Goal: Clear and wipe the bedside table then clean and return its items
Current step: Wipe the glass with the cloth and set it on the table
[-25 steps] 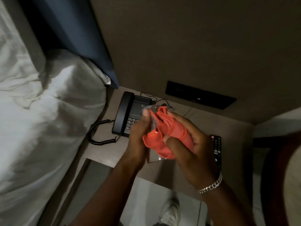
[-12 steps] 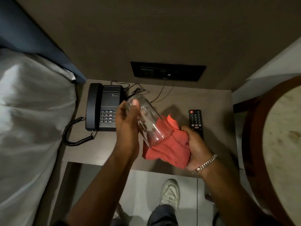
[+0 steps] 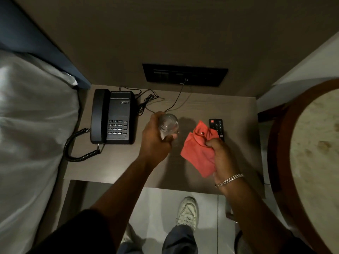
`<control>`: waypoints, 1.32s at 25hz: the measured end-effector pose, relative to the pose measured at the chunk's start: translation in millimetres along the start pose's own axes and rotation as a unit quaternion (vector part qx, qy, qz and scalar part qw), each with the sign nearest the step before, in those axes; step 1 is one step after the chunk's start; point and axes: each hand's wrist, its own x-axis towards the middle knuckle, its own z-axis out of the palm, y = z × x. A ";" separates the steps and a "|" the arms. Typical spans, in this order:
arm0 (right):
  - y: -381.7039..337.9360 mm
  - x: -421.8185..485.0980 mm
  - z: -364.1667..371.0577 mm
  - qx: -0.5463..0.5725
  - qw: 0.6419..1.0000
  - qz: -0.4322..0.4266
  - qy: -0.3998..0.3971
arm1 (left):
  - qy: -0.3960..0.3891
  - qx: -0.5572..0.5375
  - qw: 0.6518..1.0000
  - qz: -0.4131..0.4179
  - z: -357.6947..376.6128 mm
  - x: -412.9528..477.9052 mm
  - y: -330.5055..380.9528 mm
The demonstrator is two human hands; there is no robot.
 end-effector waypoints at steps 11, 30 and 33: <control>0.0 -13.3 -4.2 -0.061 0.984 -0.157 -0.050 | -0.034 0.059 0.998 0.001 5.9 -9.7 -27.6; -38.8 -65.4 -104.6 -0.067 0.914 -0.376 0.137 | -0.177 -0.436 0.856 -0.213 86.0 -68.0 138.9; -38.4 -54.2 -157.3 -0.116 0.886 -0.386 0.229 | -0.176 -0.385 0.885 -0.192 147.6 -76.1 155.7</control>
